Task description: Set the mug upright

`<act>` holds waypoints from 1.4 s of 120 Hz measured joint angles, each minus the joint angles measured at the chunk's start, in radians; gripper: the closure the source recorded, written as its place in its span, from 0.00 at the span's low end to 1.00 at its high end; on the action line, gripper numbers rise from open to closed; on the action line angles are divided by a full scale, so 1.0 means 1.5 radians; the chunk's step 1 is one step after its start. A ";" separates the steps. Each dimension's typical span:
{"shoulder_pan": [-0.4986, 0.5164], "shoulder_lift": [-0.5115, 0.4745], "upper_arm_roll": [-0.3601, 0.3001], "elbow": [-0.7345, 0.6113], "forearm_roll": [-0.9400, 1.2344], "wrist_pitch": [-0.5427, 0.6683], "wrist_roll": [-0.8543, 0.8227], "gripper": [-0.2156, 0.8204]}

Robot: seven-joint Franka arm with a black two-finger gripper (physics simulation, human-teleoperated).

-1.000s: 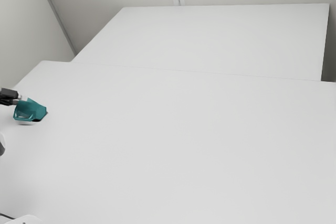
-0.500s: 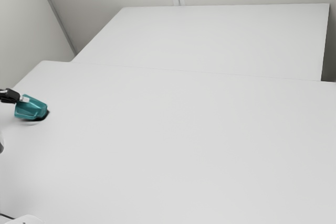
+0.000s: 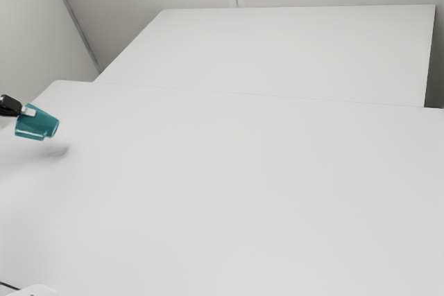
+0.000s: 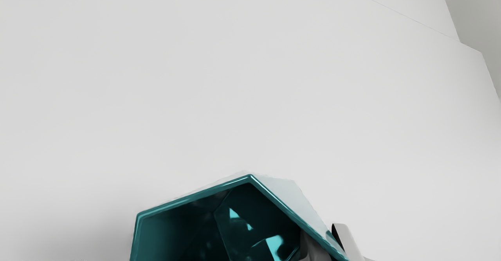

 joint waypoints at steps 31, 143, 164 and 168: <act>-0.178 -0.247 0.000 -0.275 0.153 0.099 -0.009 0.96; -0.608 -0.559 -0.038 -0.834 0.537 0.571 -0.367 0.96; -0.592 -0.531 -0.048 -0.834 0.569 0.595 -0.434 0.96; -0.572 -0.527 -0.050 -0.834 0.573 0.597 -0.445 0.96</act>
